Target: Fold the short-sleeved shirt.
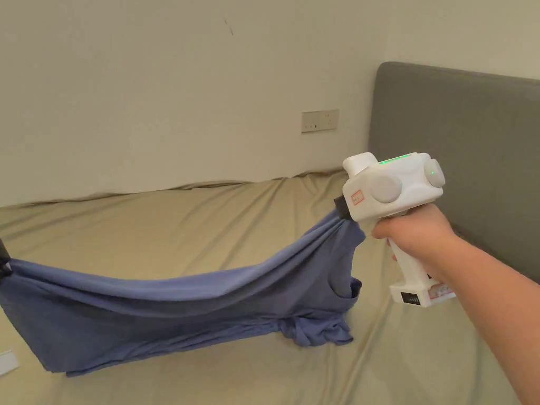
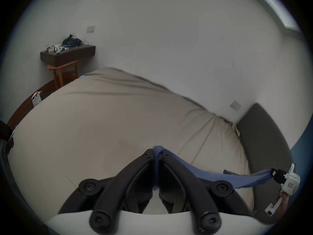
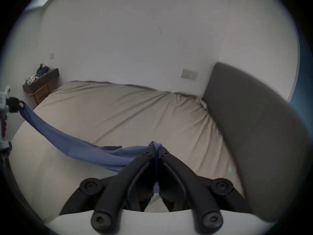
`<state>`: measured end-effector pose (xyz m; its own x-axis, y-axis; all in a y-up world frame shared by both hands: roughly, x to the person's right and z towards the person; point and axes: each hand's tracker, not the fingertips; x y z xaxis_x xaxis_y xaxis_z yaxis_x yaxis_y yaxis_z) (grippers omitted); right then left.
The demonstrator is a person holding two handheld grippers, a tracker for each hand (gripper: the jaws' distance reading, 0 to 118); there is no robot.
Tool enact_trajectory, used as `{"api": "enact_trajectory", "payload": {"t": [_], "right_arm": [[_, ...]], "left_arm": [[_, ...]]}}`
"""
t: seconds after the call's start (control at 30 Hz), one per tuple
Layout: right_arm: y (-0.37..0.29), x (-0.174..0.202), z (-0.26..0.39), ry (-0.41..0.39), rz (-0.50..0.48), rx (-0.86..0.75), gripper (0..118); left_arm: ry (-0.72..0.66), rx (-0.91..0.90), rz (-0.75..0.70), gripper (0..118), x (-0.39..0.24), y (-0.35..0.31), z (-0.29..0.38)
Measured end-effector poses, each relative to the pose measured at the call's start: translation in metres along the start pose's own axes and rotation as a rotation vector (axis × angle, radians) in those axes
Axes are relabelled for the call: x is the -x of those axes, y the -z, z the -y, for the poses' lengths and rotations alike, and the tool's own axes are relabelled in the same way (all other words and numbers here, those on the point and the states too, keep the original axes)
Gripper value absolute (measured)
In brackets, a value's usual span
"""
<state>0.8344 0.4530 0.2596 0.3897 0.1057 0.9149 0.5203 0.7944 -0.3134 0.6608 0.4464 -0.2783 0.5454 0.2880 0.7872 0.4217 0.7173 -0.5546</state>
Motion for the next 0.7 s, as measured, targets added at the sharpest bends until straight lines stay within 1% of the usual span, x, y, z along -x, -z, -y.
{"api": "enact_trajectory", "payload": {"t": [0.07, 0.17, 0.23, 0.3, 0.43, 0.57, 0.7], "right_arm": [[0.014, -0.001, 0.03, 0.027, -0.025, 0.049, 5], [0.031, -0.007, 0.068, -0.013, -0.032, 0.102, 5], [0.032, -0.013, 0.088, -0.019, -0.051, 0.113, 5], [0.028, -0.017, 0.103, -0.016, -0.064, 0.115, 5], [0.004, -0.02, 0.125, -0.017, -0.122, 0.102, 5], [-0.03, -0.022, 0.143, -0.018, -0.158, 0.093, 5], [-0.069, -0.02, 0.17, -0.048, -0.189, 0.096, 5]], "left_arm": [[-0.011, 0.039, 0.002, 3, 0.007, 0.014, 0.024], [-0.003, 0.08, 0.019, 3, 0.019, 0.025, 0.057], [0.004, 0.105, 0.032, 3, 0.028, 0.029, 0.074], [0.002, 0.126, 0.042, 3, 0.032, 0.019, 0.093], [0.004, 0.131, 0.078, 3, 0.043, -0.007, 0.117], [0.01, 0.121, 0.127, 3, 0.057, -0.046, 0.13], [0.019, 0.112, 0.17, 3, 0.076, -0.084, 0.138]]}}
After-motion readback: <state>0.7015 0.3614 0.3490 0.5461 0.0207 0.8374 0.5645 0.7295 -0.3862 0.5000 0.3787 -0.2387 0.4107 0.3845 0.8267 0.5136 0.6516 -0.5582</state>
